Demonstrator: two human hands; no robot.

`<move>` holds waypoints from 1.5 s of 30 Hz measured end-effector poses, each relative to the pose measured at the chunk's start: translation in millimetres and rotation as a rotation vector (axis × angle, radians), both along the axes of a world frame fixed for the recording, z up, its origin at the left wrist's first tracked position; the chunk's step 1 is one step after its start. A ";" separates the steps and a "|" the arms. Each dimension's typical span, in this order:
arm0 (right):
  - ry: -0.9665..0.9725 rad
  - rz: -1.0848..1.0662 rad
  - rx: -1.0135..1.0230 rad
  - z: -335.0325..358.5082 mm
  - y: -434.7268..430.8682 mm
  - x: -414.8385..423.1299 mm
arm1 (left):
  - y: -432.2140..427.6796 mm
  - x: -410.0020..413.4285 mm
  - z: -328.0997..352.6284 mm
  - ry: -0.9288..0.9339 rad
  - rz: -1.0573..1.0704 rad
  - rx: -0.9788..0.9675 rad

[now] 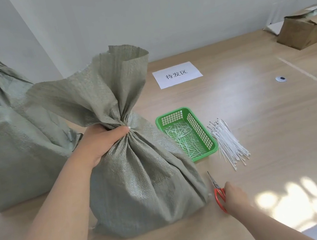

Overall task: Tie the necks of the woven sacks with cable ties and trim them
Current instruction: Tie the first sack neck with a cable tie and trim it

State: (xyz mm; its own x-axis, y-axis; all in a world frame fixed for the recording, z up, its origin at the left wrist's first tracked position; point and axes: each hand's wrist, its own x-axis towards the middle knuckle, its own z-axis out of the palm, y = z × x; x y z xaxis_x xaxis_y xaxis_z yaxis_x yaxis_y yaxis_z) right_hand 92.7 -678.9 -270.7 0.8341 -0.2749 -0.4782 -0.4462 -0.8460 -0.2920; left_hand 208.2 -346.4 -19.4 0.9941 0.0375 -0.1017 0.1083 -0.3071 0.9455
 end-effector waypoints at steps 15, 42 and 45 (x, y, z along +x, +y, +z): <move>0.036 0.052 -0.005 -0.1 12.5 9.2 | 4.5 0.7 -6.3 0.015 0.000 -0.017; -0.406 0.424 0.588 170.2 106.6 81.6 | 50.6 -39.7 2.9 0.056 0.042 0.685; -0.404 0.415 0.616 169.5 104.8 76.9 | 63.2 -51.1 -8.8 0.053 0.101 0.382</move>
